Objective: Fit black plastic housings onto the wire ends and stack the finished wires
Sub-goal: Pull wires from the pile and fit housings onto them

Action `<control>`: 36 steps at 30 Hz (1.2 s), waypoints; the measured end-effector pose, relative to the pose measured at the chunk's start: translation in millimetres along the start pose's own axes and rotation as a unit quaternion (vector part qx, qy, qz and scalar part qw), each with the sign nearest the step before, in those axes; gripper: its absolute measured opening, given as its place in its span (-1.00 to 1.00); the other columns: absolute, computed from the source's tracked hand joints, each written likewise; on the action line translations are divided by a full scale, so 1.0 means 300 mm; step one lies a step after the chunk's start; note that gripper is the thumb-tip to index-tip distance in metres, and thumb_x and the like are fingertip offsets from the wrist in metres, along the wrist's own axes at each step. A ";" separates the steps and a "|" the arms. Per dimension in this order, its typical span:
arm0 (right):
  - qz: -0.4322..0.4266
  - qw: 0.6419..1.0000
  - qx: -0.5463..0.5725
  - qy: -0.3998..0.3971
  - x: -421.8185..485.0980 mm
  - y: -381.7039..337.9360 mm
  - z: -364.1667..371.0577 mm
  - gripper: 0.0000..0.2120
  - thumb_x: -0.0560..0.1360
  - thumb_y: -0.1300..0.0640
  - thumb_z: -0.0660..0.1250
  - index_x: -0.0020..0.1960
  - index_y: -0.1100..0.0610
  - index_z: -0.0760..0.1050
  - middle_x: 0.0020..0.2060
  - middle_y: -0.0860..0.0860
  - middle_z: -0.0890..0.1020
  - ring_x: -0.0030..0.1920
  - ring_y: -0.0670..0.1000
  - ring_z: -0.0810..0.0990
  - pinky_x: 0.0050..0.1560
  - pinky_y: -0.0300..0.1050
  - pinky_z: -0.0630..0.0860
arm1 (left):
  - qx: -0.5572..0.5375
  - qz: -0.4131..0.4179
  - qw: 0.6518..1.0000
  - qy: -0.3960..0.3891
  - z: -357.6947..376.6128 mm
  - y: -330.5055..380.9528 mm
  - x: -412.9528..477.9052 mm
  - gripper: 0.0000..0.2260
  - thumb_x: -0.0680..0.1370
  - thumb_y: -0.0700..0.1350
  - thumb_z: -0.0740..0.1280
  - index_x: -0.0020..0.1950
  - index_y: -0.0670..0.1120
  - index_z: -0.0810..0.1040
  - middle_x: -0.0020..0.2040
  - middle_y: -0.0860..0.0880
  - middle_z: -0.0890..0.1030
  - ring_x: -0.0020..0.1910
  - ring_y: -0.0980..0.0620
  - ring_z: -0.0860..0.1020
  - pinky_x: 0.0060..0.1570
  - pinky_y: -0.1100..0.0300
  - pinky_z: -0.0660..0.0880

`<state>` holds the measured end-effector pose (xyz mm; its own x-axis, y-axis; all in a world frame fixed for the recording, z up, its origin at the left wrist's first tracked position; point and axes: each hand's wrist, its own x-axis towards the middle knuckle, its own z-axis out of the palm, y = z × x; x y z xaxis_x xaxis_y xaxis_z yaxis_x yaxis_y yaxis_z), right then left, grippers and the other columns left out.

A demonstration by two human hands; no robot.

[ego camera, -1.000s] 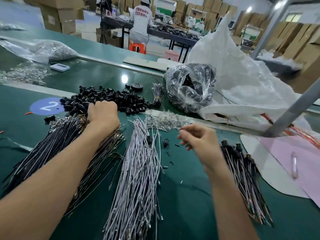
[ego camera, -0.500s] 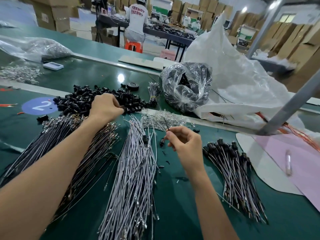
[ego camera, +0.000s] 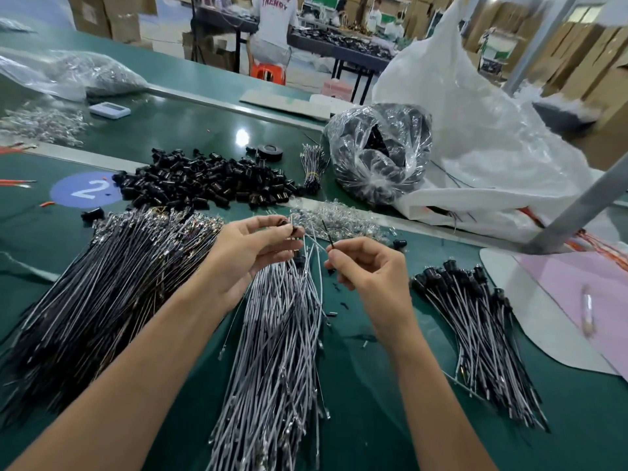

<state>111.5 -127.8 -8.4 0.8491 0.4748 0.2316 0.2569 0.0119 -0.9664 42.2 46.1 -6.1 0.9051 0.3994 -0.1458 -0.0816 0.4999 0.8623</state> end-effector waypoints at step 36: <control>-0.004 0.999 0.030 -0.011 0.010 0.007 0.013 -0.86 0.47 0.32 0.44 -0.15 0.09 0.64 -0.31 0.07 0.71 -0.31 -0.08 0.66 -0.35 -0.36 0.46 | -0.034 0.044 0.997 -0.058 0.015 -0.055 -0.016 -0.72 0.29 -0.28 0.46 -0.01 -0.19 0.62 -0.09 -0.20 0.71 -0.14 -0.06 0.70 -0.18 0.23 0.62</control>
<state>112.8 -123.0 -10.4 0.8364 0.4938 0.2378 0.2350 0.0688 -0.9696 41.0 32.5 -17.5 0.9352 0.3541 -0.0098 -0.1880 0.5194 0.8336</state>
